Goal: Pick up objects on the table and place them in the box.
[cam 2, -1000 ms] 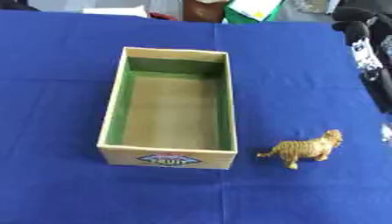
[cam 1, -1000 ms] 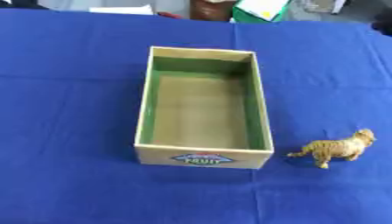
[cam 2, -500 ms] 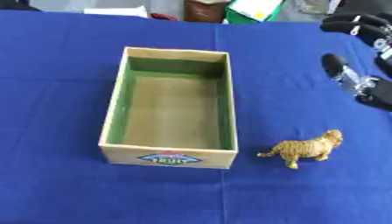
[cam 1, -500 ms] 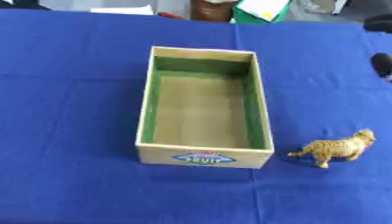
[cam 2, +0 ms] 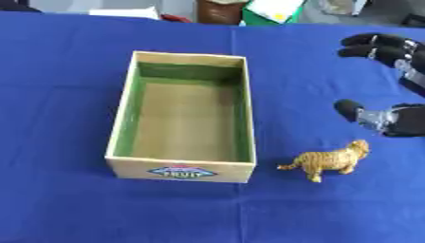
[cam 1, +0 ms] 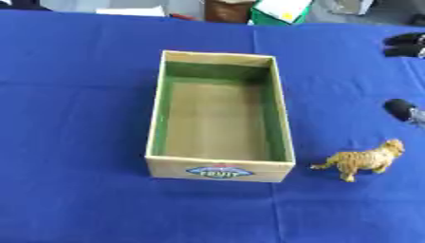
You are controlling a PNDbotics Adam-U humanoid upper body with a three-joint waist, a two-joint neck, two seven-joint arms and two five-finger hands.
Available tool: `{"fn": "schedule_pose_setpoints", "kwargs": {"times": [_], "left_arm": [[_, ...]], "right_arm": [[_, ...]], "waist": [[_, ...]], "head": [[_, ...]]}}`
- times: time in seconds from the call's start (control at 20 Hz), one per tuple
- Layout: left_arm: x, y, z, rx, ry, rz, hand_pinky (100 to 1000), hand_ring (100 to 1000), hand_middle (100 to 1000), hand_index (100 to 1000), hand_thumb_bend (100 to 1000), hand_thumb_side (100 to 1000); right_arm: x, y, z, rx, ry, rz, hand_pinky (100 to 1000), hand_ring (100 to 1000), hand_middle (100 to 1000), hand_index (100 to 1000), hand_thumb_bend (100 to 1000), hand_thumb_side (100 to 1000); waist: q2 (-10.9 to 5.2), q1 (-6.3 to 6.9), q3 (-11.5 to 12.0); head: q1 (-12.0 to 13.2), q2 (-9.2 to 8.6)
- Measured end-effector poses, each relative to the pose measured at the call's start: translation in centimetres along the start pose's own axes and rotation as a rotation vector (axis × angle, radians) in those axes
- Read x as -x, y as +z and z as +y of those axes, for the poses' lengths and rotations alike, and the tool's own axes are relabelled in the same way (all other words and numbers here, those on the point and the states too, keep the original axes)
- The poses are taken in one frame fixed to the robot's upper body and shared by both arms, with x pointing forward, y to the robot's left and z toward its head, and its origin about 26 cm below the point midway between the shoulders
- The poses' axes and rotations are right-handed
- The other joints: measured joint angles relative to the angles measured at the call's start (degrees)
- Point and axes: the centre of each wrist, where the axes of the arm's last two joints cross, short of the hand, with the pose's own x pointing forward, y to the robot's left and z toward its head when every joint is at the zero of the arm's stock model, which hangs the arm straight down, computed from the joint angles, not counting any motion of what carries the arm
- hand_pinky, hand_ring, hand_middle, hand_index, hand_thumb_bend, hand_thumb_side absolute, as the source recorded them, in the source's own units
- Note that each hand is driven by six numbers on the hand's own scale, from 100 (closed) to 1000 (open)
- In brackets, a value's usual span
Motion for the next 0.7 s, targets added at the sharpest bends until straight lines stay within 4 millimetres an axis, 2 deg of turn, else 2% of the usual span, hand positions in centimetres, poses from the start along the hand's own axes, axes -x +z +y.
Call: {"fn": "schedule_pose_setpoints", "kwargs": {"times": [0.3,0.5,0.55,0.7], "left_arm": [[0.0,0.0,0.0,0.001,-0.002,0.000,491,551,530,680,100,466],[0.0,0.0,0.0,0.001,-0.002,0.000,491,551,530,680,100,465],[0.0,0.0,0.0,0.002,-0.002,0.000,491,551,530,680,100,465],[0.0,0.0,0.0,0.002,-0.002,0.000,491,551,530,680,100,465]], "right_arm": [[0.0,0.3,0.6,-0.135,0.080,0.007,946,944,913,915,368,789],[-0.2,0.4,1.2,-0.227,0.121,0.025,967,962,939,966,365,731],[-0.2,0.5,1.4,-0.250,0.129,0.032,973,965,945,1000,372,707],[-0.4,0.6,2.1,-0.314,0.145,0.055,973,967,957,1000,419,684]], "waist": [[0.00,-0.03,-0.1],[-0.01,-0.20,-0.1],[-0.01,-0.29,-0.1],[-0.01,-0.33,-0.1]], "head": [[0.0,0.00],[0.1,0.00],[0.0,0.00],[0.0,0.00]]}}
